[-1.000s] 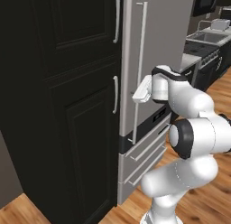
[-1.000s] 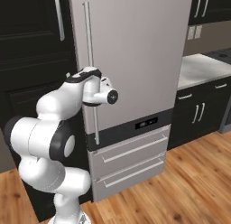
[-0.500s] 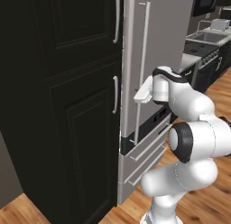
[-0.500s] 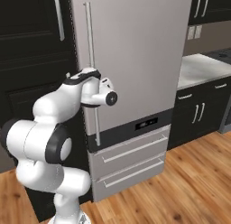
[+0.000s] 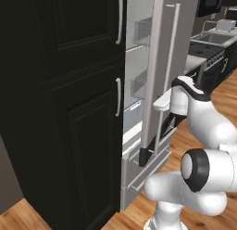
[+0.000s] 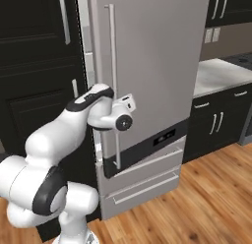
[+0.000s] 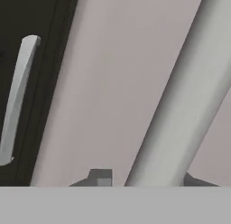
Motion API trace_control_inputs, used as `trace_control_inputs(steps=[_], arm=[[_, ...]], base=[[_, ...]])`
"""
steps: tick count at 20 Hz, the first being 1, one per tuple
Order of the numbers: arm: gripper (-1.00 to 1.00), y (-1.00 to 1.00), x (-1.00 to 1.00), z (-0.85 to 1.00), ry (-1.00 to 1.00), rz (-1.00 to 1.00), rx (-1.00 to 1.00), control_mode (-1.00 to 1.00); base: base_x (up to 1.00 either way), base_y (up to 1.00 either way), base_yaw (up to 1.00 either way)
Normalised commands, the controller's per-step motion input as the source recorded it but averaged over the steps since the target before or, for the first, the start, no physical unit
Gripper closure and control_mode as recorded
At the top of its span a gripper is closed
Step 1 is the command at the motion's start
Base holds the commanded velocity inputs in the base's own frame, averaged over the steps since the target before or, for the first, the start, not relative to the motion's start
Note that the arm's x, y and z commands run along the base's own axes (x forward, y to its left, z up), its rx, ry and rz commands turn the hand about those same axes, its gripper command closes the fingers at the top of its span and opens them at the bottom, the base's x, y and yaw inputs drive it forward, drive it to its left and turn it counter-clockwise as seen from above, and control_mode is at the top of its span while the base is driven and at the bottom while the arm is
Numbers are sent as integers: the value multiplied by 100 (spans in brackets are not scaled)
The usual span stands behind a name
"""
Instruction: Open the fridge, grab two sodas, and place both sodas inside the bowl with ice on the dining counter.
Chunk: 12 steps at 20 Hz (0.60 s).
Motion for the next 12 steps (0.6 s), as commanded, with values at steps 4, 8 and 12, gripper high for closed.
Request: trace_control_inputs(steps=[4,8,12], arm=[[100,-76,-53,10,1,-22,1,-100],[-100,-68,-22,9,9,-20,1,-100],[-100,-55,-6,10,10,-18,0,-100]], base=[[0,0,0],[0,0,0],[0,0,0]])
